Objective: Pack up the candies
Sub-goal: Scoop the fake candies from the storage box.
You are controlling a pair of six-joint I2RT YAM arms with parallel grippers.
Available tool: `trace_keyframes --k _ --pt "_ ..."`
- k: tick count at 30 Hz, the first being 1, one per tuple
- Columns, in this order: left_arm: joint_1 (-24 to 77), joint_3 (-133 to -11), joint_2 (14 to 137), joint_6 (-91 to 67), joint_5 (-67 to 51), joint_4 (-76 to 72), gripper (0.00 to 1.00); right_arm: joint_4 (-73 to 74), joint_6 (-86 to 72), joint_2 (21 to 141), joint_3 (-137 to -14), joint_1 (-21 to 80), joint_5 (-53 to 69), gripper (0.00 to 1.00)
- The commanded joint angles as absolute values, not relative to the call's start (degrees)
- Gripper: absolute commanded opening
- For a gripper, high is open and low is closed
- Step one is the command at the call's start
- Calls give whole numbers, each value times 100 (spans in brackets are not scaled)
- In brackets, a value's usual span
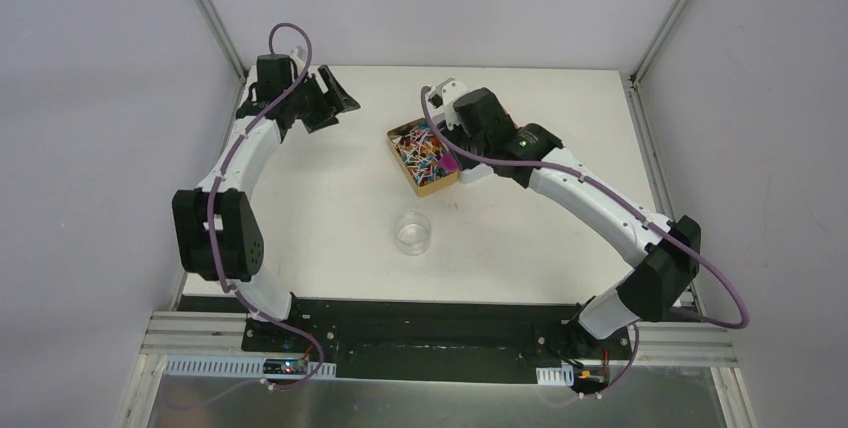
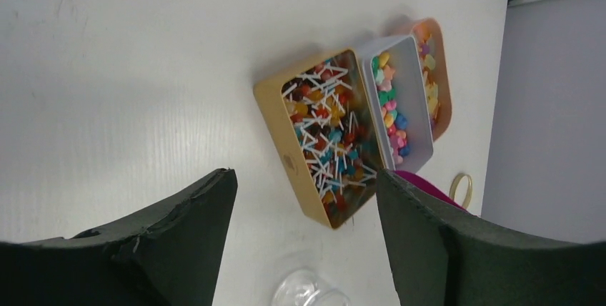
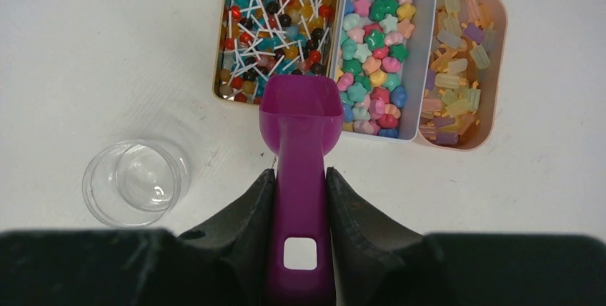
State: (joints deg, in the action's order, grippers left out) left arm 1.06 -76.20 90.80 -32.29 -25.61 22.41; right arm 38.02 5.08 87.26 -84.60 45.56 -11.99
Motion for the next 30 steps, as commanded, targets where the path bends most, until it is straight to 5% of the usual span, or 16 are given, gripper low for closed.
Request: trace_keyframes --k 1,12,30 --pt "164 -8172 9835 -3287 -2673 1706 73 4045 377 8789 -9171 4408 -1411 0" --pt "406 -8838 11350 -3183 -3181 1035 65 4124 280 9196 -9521 4359 -959 0" --pt "508 -8721 12018 -3414 -3817 360 57 3678 255 9543 -9073 4348 -765 0"
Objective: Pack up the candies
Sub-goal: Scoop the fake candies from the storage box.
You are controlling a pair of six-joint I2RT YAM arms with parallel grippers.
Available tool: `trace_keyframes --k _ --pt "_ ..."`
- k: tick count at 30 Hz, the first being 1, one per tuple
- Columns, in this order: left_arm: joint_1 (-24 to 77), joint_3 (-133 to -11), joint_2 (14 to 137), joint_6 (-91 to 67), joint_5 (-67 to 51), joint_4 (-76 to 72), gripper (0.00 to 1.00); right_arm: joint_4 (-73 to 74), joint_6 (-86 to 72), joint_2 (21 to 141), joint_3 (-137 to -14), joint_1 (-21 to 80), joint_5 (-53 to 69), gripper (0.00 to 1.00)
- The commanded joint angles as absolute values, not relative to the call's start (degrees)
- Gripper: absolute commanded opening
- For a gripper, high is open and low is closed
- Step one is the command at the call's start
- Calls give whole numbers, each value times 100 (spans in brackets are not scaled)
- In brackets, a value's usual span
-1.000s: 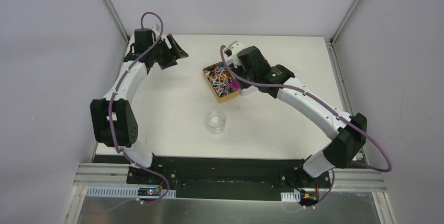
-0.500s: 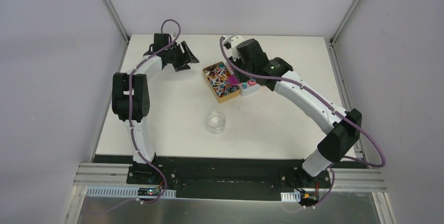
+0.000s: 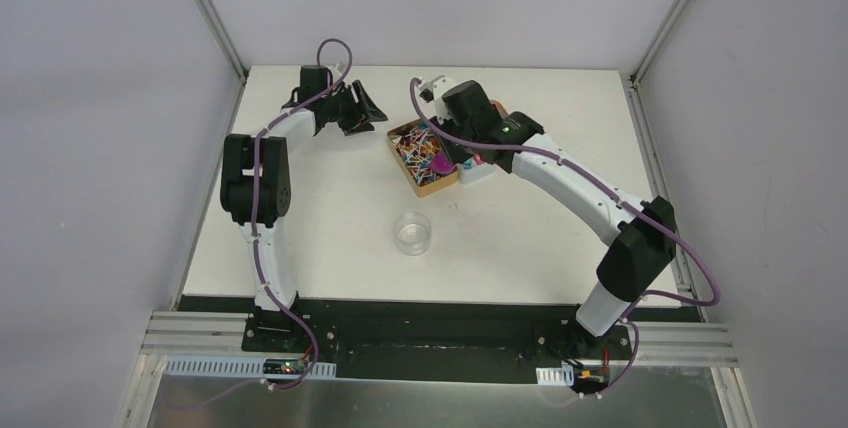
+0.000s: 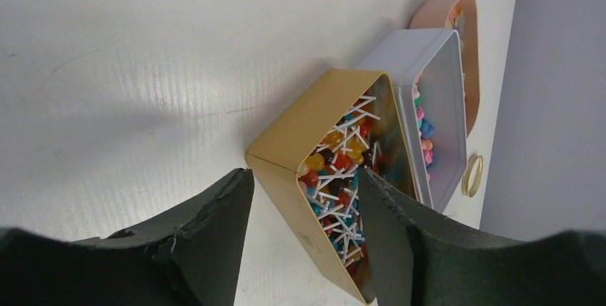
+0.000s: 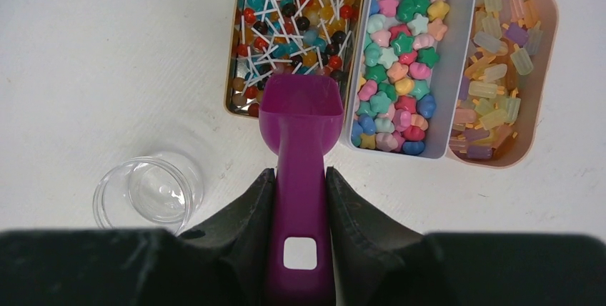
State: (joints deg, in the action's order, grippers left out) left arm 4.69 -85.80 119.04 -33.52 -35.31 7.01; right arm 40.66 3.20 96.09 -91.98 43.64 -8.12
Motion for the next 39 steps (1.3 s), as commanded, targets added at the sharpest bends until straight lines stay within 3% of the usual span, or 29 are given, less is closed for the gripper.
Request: trace_keyframes --k 1,22,39 --pt "509 -8719 12015 -3413 -3822 360 56 3659 247 9566 -9044 4350 -765 0" --pt "580 -8756 12234 -3695 -4162 360 44 1951 385 9404 -7608 4361 -655 0" --pt "604 -8654 12173 -3752 -4157 360 42 261 479 9436 -6303 4359 -490 0"
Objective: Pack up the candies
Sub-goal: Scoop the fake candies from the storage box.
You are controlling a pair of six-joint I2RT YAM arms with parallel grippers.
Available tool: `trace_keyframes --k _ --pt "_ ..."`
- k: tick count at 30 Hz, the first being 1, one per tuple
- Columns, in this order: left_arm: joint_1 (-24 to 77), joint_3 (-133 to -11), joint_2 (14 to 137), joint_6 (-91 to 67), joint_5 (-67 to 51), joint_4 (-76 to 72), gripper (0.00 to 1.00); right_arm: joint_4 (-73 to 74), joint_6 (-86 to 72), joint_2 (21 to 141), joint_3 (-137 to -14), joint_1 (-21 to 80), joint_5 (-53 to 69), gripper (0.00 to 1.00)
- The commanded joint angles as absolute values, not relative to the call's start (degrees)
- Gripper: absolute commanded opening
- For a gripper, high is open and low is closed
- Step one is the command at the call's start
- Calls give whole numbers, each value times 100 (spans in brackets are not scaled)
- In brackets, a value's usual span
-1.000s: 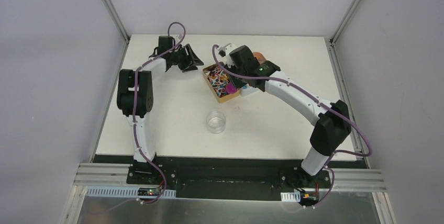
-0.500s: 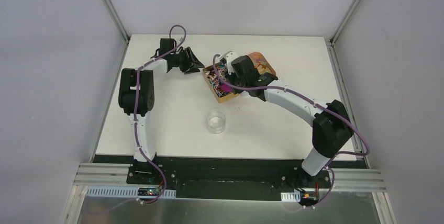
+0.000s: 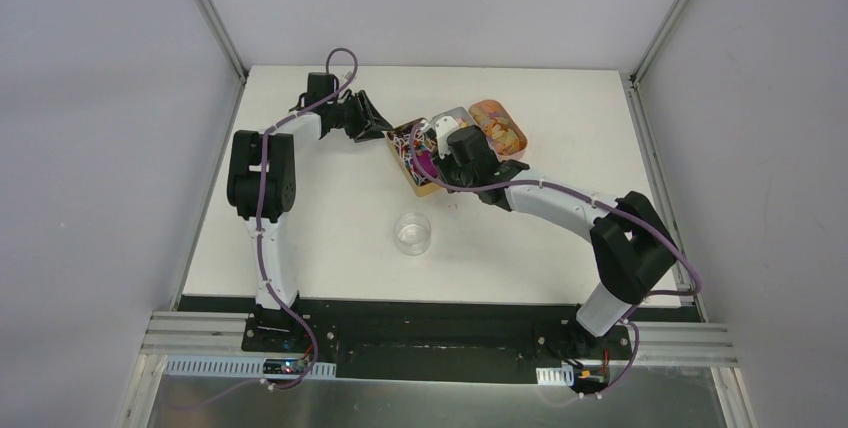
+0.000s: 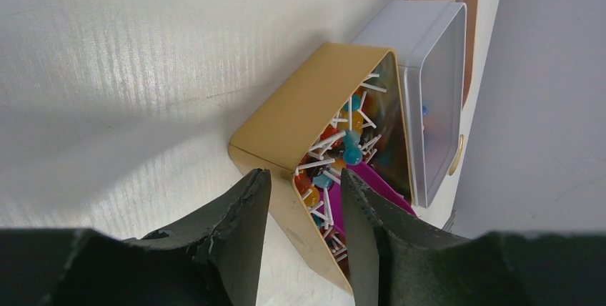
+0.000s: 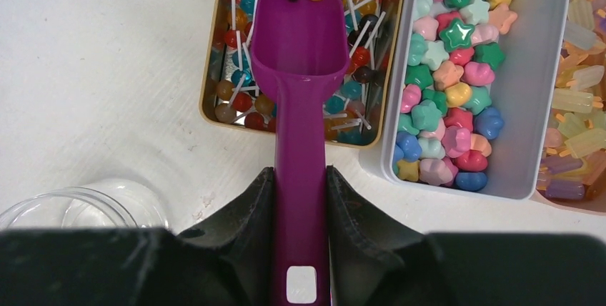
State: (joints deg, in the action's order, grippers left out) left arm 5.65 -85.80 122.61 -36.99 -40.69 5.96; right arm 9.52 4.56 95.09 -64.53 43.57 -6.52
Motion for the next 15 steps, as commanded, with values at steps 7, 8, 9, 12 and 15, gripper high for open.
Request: trace_keyframes --k 7,8,9,12,15 --pt "598 -8618 12173 -3766 -4156 368 42 -881 688 9215 -5597 4435 -572 0" --pt "600 -8614 12173 -3769 -4165 367 42 -1025 720 9199 -5511 4438 -598 0" --pt "599 -8621 12174 -3777 -4163 368 42 -1152 749 9194 -5444 4435 -616 0" --pt "598 -8615 12177 -3779 -4166 369 42 -1320 792 9267 -5390 4437 -652 0" --pt "602 -8628 12185 -3796 -4174 369 42 -1422 822 9378 -5405 4438 -650 0"
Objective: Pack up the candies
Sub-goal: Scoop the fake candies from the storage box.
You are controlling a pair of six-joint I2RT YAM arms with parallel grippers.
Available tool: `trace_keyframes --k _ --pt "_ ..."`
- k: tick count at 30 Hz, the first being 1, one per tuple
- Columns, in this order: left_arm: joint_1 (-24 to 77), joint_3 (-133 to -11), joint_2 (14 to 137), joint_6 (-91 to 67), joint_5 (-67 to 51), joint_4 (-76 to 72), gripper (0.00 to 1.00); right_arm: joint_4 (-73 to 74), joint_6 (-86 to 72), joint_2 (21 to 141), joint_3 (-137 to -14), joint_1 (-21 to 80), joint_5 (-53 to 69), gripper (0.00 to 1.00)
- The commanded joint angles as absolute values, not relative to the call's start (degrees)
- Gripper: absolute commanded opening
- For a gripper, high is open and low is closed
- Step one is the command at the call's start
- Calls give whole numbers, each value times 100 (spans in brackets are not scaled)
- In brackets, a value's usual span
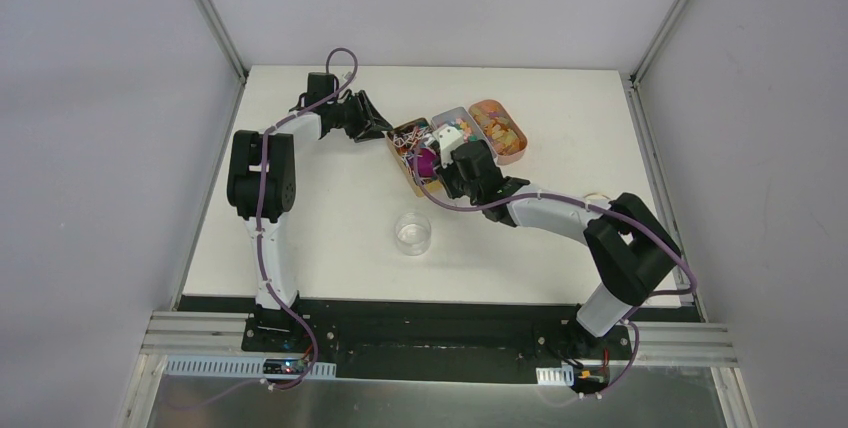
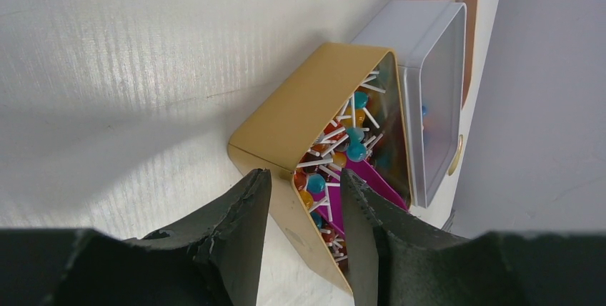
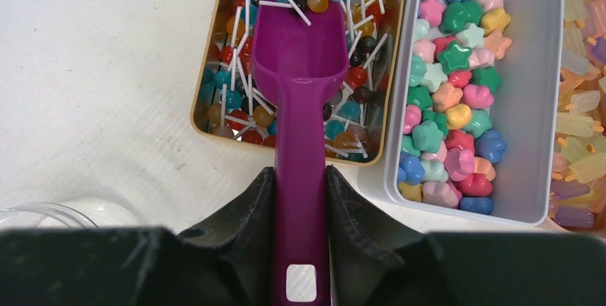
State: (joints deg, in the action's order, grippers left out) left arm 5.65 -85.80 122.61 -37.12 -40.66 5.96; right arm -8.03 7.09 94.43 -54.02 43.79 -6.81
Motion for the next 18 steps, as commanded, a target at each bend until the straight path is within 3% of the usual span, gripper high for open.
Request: trace_keyframes --k 1,18 --pt "598 -8625 12194 -3791 -4171 369 42 -1462 854 9410 -5413 4438 -633 0" --pt "602 -8607 12225 -3840 -4213 369 44 -2982 1175 9007 -4515 4443 -745 0"
